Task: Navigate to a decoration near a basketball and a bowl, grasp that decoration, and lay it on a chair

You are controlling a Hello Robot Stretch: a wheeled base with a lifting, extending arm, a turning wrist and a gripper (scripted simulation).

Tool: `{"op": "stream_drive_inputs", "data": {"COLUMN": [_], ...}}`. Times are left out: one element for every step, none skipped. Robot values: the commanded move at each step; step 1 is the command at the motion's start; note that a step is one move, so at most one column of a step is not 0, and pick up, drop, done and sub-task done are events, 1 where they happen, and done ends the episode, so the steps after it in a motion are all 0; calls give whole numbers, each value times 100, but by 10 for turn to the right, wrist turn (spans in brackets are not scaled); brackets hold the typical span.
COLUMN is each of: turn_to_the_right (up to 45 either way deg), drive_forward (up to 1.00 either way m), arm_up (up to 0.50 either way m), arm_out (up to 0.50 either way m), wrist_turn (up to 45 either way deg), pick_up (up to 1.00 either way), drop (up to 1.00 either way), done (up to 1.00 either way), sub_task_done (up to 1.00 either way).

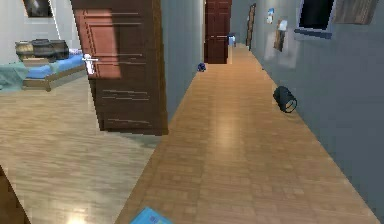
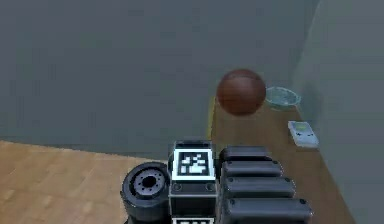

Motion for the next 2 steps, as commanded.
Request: {"op": "stream_drive_inputs", "data": {"turn_to_the_right": [-60,0], "drive_forward": [0,100], "arm_up": [0,0], "arm_out": [0,0], "wrist_turn": [0,0], "pick_up": [0,0], "drop": [0,0], "done": [0,0], "sub_task_done": [0,0]}}
